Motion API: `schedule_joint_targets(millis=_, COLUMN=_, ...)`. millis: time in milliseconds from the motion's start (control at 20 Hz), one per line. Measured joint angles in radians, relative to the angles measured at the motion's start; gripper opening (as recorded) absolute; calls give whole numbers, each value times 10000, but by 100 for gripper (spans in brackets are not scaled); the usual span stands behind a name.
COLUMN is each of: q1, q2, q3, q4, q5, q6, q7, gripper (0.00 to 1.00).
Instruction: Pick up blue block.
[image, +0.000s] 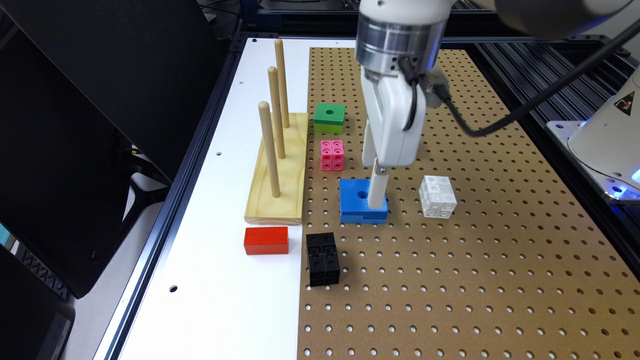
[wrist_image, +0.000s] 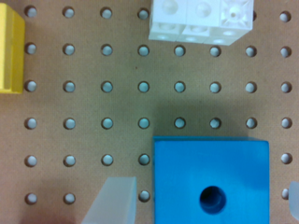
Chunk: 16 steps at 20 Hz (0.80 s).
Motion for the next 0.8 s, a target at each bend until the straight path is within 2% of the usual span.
schedule_joint_targets(millis=650, q1=1, q2=61, q3=-26, q4=65, q5=-21, q6=18, q7=0, gripper=100)
schedule_joint_targets(millis=800, q1=1, q2=252, q3=-30, q4=116, q5=-40, q6=170, q7=0, gripper=100)
